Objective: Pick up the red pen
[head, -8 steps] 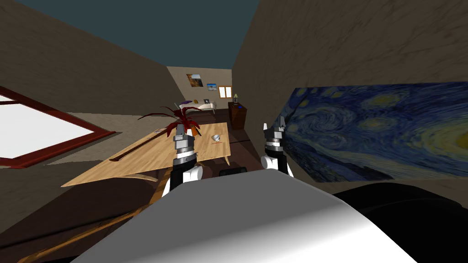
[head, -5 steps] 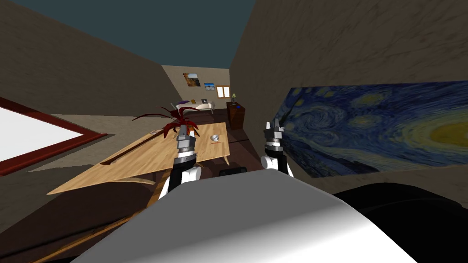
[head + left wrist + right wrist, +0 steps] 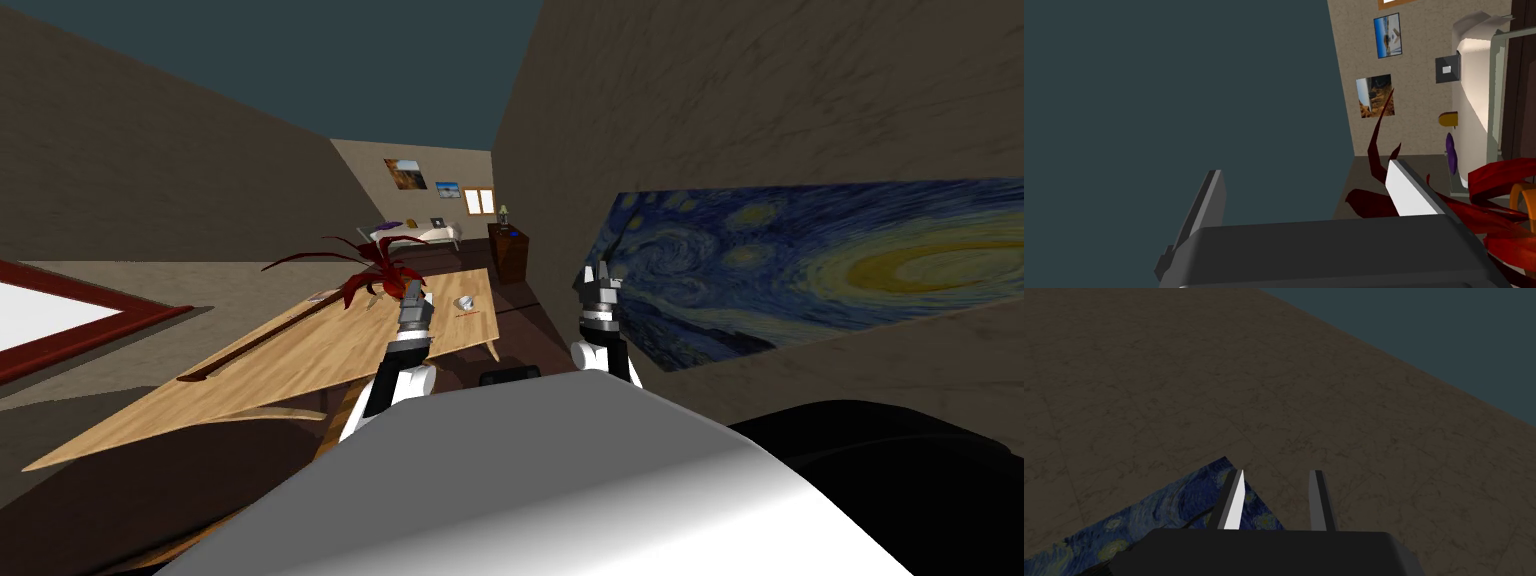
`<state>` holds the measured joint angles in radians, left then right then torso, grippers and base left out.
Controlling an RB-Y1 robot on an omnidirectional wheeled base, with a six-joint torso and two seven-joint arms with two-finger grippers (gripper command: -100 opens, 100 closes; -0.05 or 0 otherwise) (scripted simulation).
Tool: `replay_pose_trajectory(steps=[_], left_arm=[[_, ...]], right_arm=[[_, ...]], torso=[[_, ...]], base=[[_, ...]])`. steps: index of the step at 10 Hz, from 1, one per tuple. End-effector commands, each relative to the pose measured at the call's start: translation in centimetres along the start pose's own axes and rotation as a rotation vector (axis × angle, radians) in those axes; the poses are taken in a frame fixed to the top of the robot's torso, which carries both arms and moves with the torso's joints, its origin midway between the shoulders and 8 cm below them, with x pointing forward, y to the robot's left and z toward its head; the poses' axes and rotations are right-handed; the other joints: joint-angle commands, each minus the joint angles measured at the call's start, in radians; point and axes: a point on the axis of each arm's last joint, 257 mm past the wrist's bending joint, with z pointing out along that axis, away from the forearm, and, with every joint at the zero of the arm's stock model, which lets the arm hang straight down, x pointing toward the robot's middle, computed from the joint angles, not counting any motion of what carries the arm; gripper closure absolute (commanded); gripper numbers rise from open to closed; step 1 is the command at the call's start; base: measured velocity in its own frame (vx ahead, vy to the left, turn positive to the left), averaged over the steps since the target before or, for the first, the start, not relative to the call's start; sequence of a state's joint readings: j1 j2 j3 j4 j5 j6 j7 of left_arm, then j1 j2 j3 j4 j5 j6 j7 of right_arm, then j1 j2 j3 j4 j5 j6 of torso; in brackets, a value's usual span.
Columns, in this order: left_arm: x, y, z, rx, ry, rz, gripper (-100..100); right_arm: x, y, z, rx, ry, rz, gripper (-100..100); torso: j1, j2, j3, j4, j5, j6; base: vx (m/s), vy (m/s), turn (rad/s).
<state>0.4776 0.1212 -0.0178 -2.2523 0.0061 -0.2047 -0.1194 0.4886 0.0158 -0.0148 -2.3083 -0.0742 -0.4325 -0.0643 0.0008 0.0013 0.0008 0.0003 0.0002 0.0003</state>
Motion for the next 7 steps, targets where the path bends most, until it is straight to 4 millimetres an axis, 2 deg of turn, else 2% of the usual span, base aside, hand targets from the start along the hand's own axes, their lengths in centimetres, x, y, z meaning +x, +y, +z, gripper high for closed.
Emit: replay_pose_trajectory(steps=[1,2,3,4,5,6,7], left_arm=[[-0.1,0.8,0.0,-0.029,0.010,-0.005,-100],[-0.1,2.6,0.0,-0.079,0.028,-0.015,-100],[-0.1,2.7,0.0,-0.083,0.028,-0.015,-100],[-0.2,4.7,-0.2,-0.141,0.046,-0.026,-100],[-0.2,4.8,-0.2,-0.143,0.046,-0.026,-100],[-0.3,6.9,-0.4,-0.201,0.061,-0.038,-100],[-0.3,7.1,-0.4,-0.208,0.062,-0.038,-100]], right_arm=[[0.0,0.0,0.0,0.000,0.000,0.000,0],[0.0,0.0,0.0,0.000,0.000,0.000,0],[0.0,0.0,0.0,0.000,0.000,0.000,0],[0.0,0.0,0.0,0.000,0.000,0.000,0],[0.0,0.0,0.0,0.000,0.000,0.000,0],[0.0,0.0,0.0,0.000,0.000,0.000,0],[0.0,0.0,0.0,0.000,0.000,0.000,0]], torso=[[0.000,0.000,0.000,0.000,0.000,0.000],[0.000,0.000,0.000,0.000,0.000,0.000],[0.000,0.000,0.000,0.000,0.000,0.000],[0.000,0.000,0.000,0.000,0.000,-0.001],[0.000,0.000,0.000,0.000,0.000,0.000],[0.000,0.000,0.000,0.000,0.000,-0.001],[0.000,0.000,0.000,0.000,0.000,0.000]], base=[[-0.014,0.004,-0.070],[-0.015,0.002,-0.175],[-0.015,0.006,-0.068],[-0.018,0.003,-0.140],[-0.017,0.006,-0.088],[-0.020,0.005,-0.215],[-0.017,0.010,-0.085]])
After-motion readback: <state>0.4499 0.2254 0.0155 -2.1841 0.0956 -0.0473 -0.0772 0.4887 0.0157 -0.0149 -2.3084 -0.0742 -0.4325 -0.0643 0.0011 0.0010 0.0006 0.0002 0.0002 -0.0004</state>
